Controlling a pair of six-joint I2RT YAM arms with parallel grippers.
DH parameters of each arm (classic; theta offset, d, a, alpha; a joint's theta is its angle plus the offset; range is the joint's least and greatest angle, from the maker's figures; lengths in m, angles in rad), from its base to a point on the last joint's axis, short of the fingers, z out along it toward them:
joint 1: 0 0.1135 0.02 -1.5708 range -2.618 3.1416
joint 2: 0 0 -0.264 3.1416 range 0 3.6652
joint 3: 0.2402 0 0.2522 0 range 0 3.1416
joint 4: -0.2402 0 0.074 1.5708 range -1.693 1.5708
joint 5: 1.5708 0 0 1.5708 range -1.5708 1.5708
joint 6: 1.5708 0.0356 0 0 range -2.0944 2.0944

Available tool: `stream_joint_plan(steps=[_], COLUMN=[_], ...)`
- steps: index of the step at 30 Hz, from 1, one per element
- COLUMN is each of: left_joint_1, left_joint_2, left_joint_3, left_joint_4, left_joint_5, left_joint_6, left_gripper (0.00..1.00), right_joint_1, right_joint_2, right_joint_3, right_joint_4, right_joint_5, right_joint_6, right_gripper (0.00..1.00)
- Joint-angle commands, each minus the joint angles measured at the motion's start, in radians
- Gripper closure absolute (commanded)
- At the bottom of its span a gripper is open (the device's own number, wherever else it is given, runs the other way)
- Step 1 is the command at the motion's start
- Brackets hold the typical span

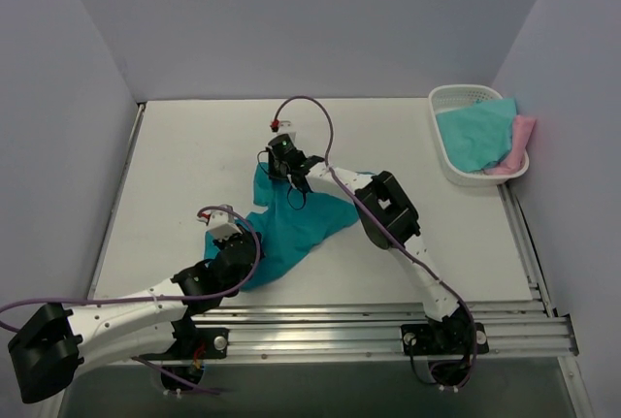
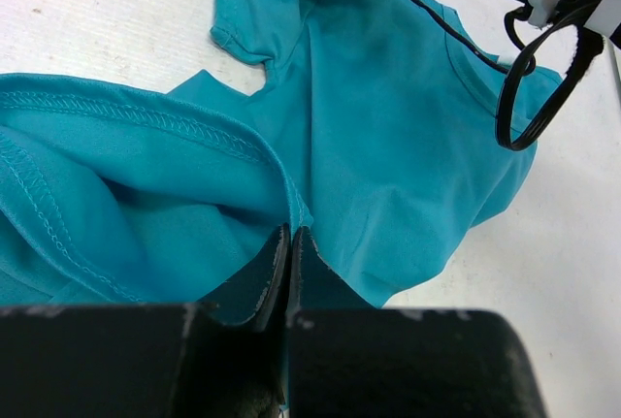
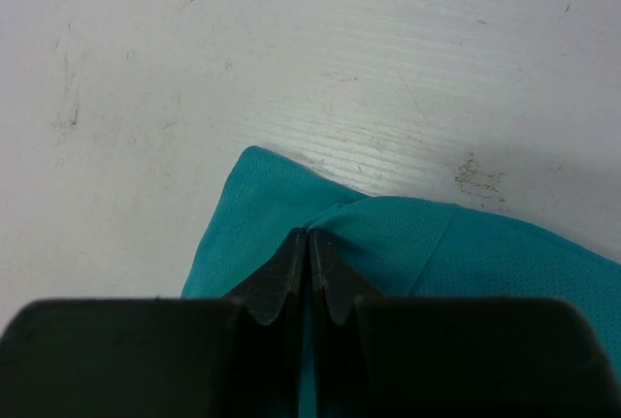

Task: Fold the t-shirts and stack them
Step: Flatten the tshirt out

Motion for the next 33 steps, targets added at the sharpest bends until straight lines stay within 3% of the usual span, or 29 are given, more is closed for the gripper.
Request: stream_joint_plan(steps=[1, 5, 10, 18, 28, 33], left_joint_1=[0.009, 0.012, 0.023, 0.04, 0.083, 0.207], left_joint_2=[-0.005, 0.009, 0.023, 0.046, 0.044, 0.04], left_joint_3=[-0.005, -0.002, 0.006, 0.028, 0.078, 0.176], left_joint_4=[0.014, 0.023, 0.049, 0.074, 0.069, 0.061], left_joint_5=[-0.012, -0.012, 0.0, 0.017, 0.006, 0.057], left_joint_6=[-0.005, -0.002, 0.017, 0.05, 0.119, 0.199], left_gripper=[0.98, 0.98, 0.98, 0.98, 0.98, 0.98], right_joint_1=[-0.001, 0.0, -0.001, -0.004, 0.006, 0.009], right_joint_2=[-0.017, -0.156, -0.472, -1.0, -1.388, -1.607], right_joint_3=[-0.065, -0.101, -0.243, -0.667, -0.926, -1.032], right_joint_4=[-0.128, -0.163, -0.233, -0.309, -0.646, -0.7], right_joint_5=[0.014, 0.101, 0.299, 0.469, 0.578, 0.554], right_joint_6=[-0.012, -0.043, -0.078, -0.063, 0.185, 0.378], right_gripper=[1.0, 1.0, 1.0, 1.0, 1.0, 1.0])
